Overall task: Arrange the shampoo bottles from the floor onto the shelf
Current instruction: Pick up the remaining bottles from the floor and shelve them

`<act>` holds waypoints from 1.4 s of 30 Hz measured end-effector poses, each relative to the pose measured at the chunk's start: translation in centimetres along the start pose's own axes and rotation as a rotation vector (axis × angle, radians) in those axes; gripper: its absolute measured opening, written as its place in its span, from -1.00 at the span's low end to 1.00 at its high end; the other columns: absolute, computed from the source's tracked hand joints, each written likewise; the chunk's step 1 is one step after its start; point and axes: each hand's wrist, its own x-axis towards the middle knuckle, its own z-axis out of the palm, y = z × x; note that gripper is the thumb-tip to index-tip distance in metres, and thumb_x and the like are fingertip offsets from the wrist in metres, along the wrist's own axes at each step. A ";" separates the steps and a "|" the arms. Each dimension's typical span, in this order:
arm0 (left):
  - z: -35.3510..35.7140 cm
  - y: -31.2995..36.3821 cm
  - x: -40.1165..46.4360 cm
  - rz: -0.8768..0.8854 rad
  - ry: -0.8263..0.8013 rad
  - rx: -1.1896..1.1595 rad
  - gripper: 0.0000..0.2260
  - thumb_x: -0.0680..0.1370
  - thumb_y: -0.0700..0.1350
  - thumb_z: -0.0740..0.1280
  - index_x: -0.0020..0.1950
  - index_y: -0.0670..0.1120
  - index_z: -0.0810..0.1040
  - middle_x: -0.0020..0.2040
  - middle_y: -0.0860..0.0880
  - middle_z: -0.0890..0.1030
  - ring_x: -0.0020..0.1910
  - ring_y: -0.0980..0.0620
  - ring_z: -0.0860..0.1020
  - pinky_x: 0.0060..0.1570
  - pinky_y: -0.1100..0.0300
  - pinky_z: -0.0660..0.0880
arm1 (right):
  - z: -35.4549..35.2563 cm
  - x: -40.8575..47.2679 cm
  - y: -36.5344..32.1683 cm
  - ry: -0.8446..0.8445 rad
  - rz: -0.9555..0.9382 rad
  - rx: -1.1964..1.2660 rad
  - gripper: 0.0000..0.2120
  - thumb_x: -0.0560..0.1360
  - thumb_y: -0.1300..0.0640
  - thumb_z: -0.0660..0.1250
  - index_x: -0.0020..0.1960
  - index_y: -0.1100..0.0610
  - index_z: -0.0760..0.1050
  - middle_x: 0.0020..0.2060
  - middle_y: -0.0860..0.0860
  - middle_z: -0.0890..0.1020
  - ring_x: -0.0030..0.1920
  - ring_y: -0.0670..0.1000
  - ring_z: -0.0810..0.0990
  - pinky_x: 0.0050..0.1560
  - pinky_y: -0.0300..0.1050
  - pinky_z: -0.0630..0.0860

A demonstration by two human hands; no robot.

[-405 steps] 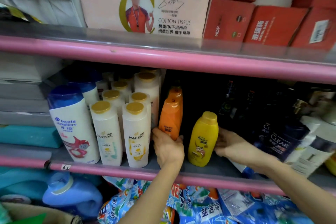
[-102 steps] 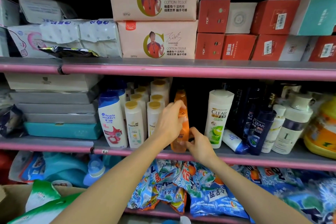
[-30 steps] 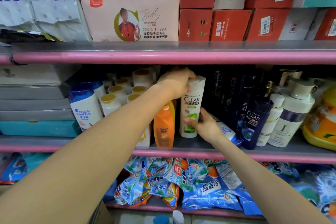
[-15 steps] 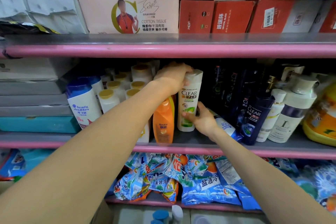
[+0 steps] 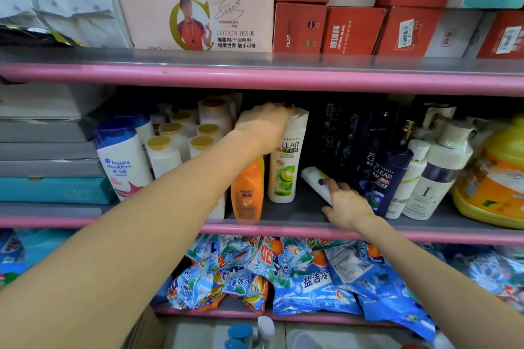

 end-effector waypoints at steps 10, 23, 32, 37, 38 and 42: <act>1.9 5.5 -5.3 0.367 0.213 -0.173 -0.37 0.52 -0.30 0.23 0.55 -0.05 0.10 0.51 -0.01 0.26 0.39 -0.04 0.35 0.12 0.07 0.47 | -0.6 -0.1 -0.2 0.068 0.049 -0.103 -0.19 0.42 0.09 0.38 0.52 0.01 -0.01 0.13 0.19 0.57 0.13 0.24 0.57 -0.08 0.02 0.47; 6.7 7.0 -8.2 0.113 -0.106 -0.481 -0.47 0.57 -0.20 0.25 0.52 -0.08 0.18 0.43 -0.11 0.37 0.35 -0.13 0.38 0.25 -0.03 0.42 | -2.6 -0.7 -0.5 0.044 -0.028 0.643 -0.64 0.57 0.22 0.15 0.36 0.12 0.33 0.12 0.20 0.58 0.10 0.20 0.57 -0.08 -0.10 0.44; 6.4 7.5 -7.3 0.061 0.001 -0.634 -0.61 0.51 -0.12 0.38 0.33 -0.04 0.46 0.09 -0.09 0.59 0.04 -0.05 0.55 0.02 0.12 0.46 | -6.9 -2.9 -0.6 -0.391 0.424 1.479 -0.82 0.49 0.09 0.20 -0.07 0.20 0.47 -0.31 0.18 0.65 -0.36 0.11 0.66 -0.43 -0.14 0.59; 4.7 6.8 -5.3 0.055 0.038 -0.697 -0.58 0.51 -0.18 0.38 0.35 -0.03 0.43 0.16 -0.10 0.61 0.10 -0.03 0.57 0.13 0.09 0.49 | -7.9 -2.8 0.0 -0.472 0.363 1.564 -0.50 0.53 -0.23 0.13 0.11 0.18 0.52 -0.17 0.28 0.65 -0.25 0.16 0.70 -0.34 -0.14 0.63; 4.5 6.6 -5.0 0.059 0.046 -0.692 -0.58 0.52 -0.17 0.37 0.37 -0.01 0.42 0.18 -0.09 0.60 0.11 -0.02 0.56 0.13 0.16 0.47 | -7.9 -2.7 0.1 -0.474 0.350 1.582 -0.42 0.53 -0.31 0.10 0.13 0.18 0.52 -0.11 0.31 0.65 -0.22 0.18 0.70 -0.33 -0.13 0.64; 3.7 5.9 -3.8 0.059 0.036 -0.679 -0.66 0.55 -0.10 0.33 0.33 0.02 0.47 0.20 -0.04 0.59 0.12 0.02 0.55 0.05 0.25 0.42 | -7.6 -2.6 0.5 -0.491 0.270 1.587 -0.24 0.44 -0.45 0.10 0.17 0.22 0.50 -0.03 0.36 0.65 -0.10 0.22 0.70 -0.28 -0.07 0.66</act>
